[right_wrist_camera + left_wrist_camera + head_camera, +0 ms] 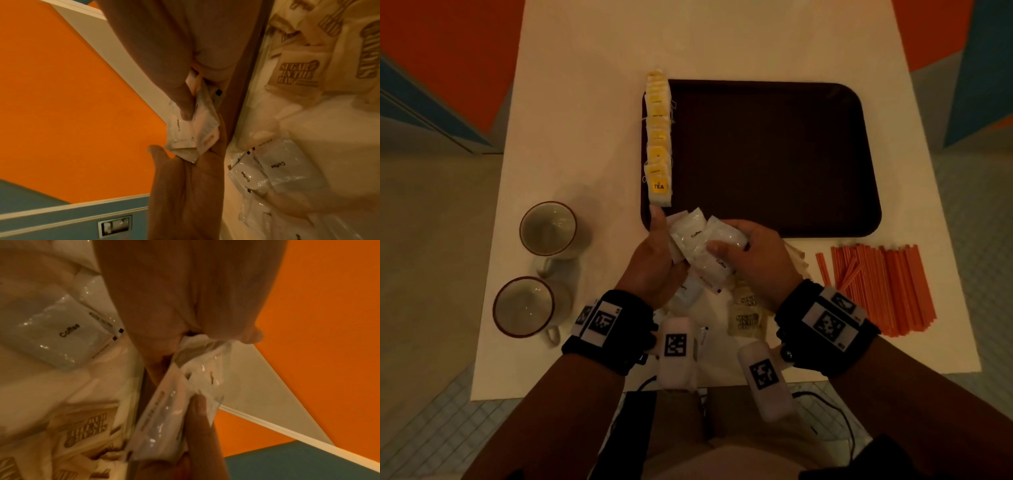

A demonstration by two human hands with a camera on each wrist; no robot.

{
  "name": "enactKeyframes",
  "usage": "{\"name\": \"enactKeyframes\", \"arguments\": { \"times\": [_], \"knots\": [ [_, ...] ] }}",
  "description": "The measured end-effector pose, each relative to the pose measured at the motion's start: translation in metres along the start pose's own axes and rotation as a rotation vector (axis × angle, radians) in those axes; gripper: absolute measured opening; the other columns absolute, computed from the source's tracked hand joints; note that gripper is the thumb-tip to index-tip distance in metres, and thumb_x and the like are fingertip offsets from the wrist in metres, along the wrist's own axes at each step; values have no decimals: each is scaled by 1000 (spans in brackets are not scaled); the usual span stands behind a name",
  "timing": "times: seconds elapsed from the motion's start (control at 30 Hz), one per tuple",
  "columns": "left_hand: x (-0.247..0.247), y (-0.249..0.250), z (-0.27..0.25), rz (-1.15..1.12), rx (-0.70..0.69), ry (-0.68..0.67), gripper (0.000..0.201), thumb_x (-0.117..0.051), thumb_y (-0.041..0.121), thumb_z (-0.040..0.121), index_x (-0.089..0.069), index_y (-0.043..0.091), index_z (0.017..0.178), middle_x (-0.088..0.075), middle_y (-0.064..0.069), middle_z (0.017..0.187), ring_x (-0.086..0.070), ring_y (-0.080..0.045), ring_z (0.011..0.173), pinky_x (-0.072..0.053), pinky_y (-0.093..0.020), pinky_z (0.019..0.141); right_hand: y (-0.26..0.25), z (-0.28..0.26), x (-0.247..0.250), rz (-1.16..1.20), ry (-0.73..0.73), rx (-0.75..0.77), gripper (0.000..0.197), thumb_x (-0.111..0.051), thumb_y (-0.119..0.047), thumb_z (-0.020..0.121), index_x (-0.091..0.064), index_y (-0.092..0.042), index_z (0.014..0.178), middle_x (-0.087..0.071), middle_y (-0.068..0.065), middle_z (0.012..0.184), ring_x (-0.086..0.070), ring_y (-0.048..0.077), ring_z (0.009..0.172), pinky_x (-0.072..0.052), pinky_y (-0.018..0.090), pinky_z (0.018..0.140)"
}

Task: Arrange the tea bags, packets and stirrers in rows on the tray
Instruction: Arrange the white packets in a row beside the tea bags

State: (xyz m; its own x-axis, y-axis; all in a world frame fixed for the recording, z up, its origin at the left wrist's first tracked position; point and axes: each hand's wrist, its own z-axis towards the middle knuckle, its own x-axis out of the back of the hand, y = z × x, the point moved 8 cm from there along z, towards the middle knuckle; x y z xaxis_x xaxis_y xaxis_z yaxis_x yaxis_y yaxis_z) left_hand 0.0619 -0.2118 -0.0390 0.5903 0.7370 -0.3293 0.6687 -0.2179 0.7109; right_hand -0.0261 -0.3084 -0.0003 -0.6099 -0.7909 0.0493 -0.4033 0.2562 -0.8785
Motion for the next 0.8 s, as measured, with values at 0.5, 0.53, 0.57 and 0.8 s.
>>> {"name": "enactKeyframes", "arguments": {
  "times": [0.5,0.53,0.57,0.8],
  "knots": [
    [-9,18,-15,45,-133,-67,13,-55,14,90,-67,17,93,-72,-5,92,-68,-23,90,-55,-38,82,-16,8,-6,-174,-243,21,47,-59,-7,87,-49,-26,129,-58,0,119,-63,16,102,-57,32,83],
    [-10,19,-15,38,-142,-70,14,-56,12,90,-67,16,98,-72,-10,98,-68,-27,93,-56,-40,82,-15,9,-8,-179,-261,18,50,-60,-6,86,-48,-26,130,-57,-1,119,-63,16,102,-57,32,83],
    [-10,19,-15,34,-150,-62,16,-56,11,90,-67,14,101,-71,-13,102,-68,-29,96,-57,-41,82,-14,10,-8,-182,-254,14,51,-62,-7,85,-47,-25,130,-57,0,118,-63,16,101,-57,33,82],
    [-1,11,-13,-35,-124,-14,25,-61,15,87,-64,13,111,-66,-21,113,-61,-39,107,-49,-53,93,-8,16,17,-55,-80,-62,33,-68,-9,80,-58,-14,112,-66,11,109,-67,24,95,-59,36,77]
  ]
}}
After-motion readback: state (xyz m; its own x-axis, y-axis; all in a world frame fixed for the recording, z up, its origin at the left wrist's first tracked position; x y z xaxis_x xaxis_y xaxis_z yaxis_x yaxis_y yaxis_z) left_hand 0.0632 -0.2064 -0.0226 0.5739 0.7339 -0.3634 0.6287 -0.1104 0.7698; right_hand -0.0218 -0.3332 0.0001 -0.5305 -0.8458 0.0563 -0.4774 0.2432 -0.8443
